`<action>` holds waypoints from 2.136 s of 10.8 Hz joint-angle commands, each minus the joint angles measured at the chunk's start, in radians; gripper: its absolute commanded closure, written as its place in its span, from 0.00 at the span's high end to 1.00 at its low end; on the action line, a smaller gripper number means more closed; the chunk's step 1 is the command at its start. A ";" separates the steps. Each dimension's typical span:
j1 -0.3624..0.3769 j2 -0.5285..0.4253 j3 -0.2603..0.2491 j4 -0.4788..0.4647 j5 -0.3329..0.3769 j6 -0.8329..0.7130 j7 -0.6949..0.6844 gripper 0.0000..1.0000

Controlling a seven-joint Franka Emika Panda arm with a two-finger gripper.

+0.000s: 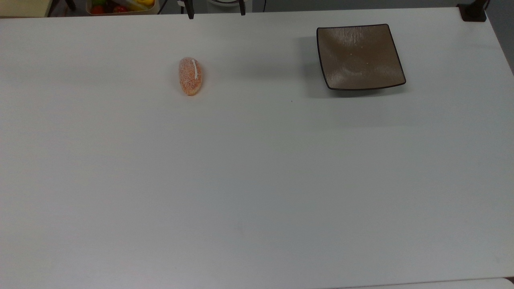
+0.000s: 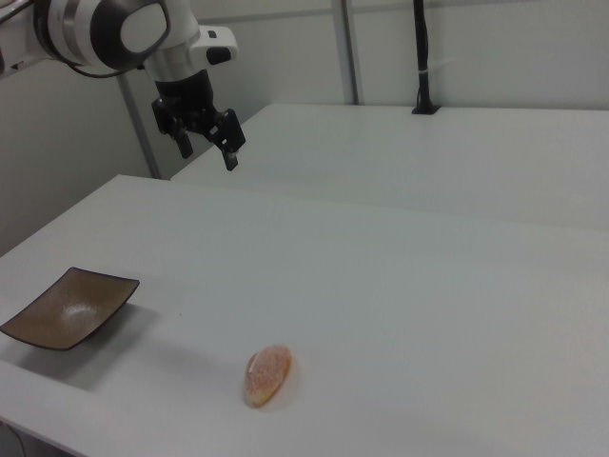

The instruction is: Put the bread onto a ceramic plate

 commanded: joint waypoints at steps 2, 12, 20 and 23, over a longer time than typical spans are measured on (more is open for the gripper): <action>0.003 -0.014 0.002 -0.026 0.002 0.020 -0.013 1.00; 0.002 0.002 0.001 -0.014 0.005 -0.059 -0.026 1.00; 0.005 -0.003 0.001 -0.029 0.003 -0.199 -0.057 1.00; -0.009 -0.062 -0.004 -0.113 -0.003 -0.193 -0.143 1.00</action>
